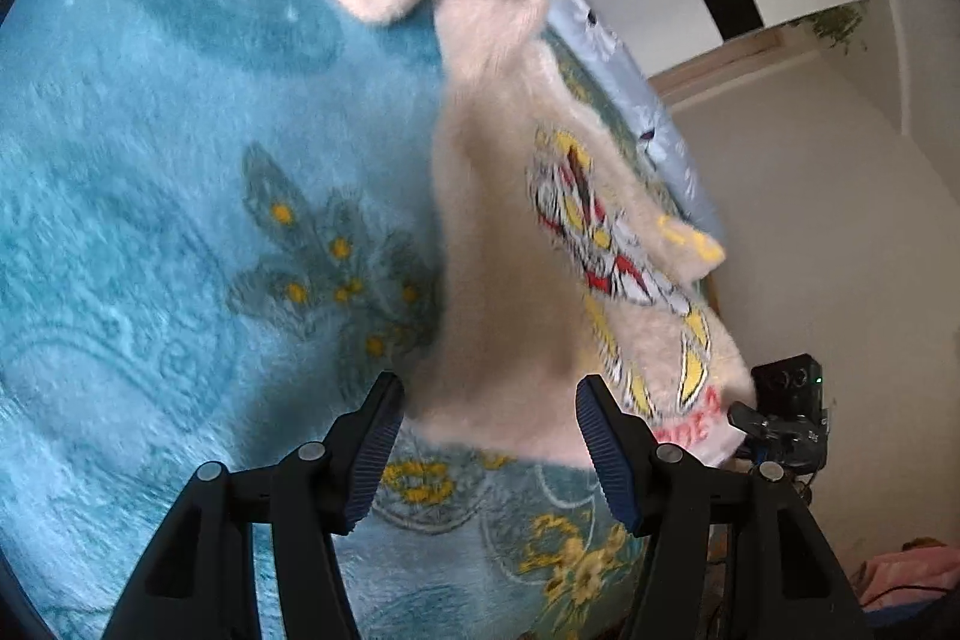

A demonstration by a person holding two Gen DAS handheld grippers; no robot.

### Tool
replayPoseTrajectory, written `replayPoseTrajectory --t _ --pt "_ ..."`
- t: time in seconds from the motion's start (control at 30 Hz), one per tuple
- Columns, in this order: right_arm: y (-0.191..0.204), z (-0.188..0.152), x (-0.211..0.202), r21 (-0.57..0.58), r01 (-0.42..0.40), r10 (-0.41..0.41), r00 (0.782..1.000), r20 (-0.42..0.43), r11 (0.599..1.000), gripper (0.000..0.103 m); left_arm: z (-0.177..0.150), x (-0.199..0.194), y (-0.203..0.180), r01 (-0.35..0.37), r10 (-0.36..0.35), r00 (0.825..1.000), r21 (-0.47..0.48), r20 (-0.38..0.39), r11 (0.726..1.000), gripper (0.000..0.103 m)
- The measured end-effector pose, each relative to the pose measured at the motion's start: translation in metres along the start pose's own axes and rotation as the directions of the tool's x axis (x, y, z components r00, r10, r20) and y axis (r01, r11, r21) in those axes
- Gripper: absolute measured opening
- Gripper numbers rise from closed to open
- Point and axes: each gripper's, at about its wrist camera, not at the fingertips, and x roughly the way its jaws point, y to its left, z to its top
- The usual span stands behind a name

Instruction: Fold clothes

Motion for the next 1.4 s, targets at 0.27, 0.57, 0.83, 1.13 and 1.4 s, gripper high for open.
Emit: replayPoseTrajectory --t 0.27,0.57,0.83,1.13,1.4 --pt "0.026 0.007 0.006 -0.074 -0.106 0.105 0.994 -0.028 0.992 0.014 0.007 -0.009 -0.025 -0.04 0.036 0.998 0.101 0.042 0.994 0.042" --pt "0.035 0.07 -0.016 -0.013 -0.399 0.396 0.905 0.158 0.917 0.014 0.045 -0.033 -0.028 0.113 -0.118 0.976 0.039 0.183 0.993 0.05" --pt "-0.006 0.105 -0.018 0.13 -0.395 0.343 0.889 0.304 0.909 0.014 0.047 0.002 -0.015 0.126 -0.121 0.984 -0.035 0.131 0.991 0.058" --pt "-0.027 0.119 -0.016 0.201 -0.372 0.298 0.899 0.32 0.906 0.014 0.042 0.022 -0.029 0.173 -0.173 0.983 0.006 0.068 0.985 0.058" --pt "-0.028 0.124 -0.019 0.224 -0.358 0.274 0.902 0.334 0.906 0.015 0.02 0.02 -0.04 0.174 -0.176 0.984 0.077 0.01 0.982 0.056"
